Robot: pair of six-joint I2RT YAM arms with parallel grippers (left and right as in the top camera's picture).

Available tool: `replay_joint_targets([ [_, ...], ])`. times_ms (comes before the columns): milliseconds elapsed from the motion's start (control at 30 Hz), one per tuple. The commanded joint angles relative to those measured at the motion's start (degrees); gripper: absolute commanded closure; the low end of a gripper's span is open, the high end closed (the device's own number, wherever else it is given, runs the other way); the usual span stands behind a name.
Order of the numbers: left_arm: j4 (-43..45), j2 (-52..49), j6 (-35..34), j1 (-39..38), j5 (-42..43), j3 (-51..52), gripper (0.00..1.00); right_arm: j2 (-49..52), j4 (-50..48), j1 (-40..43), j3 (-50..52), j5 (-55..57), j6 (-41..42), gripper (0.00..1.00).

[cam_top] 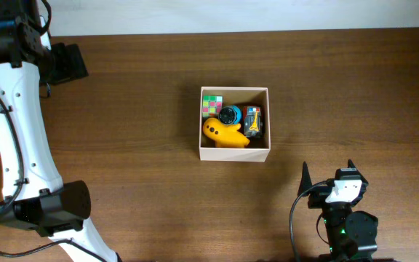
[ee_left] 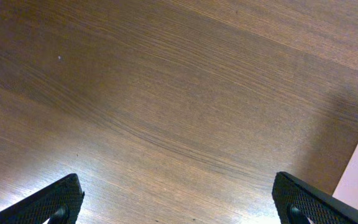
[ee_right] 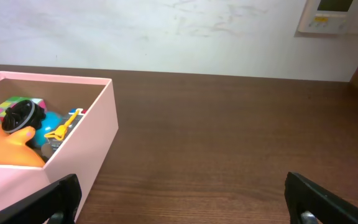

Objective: Pack container

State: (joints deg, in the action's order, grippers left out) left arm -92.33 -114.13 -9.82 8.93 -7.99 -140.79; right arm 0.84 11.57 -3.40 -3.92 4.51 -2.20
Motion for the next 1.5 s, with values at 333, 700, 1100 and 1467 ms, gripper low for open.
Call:
replay_joint_targets([
  [333,0.11,0.02,0.52,0.24,-0.44,-0.52,0.01,-0.66,-0.02,0.52,0.50,0.66,-0.39,0.01],
  [700,0.11,0.02,0.52,0.24,-0.44,-0.52,0.01,-0.66,0.00,0.52,0.50,0.66,-0.39,0.01],
  [1100,1.14,11.17,0.55,0.26,-2.97,0.68,0.01,-0.66,0.00,0.52,0.50,0.66,-0.39,0.01],
  [1467,28.79,43.76,3.50,0.24,-6.19,41.90,0.01,-0.66,0.00,0.52,0.50,0.66,-0.39,0.01],
])
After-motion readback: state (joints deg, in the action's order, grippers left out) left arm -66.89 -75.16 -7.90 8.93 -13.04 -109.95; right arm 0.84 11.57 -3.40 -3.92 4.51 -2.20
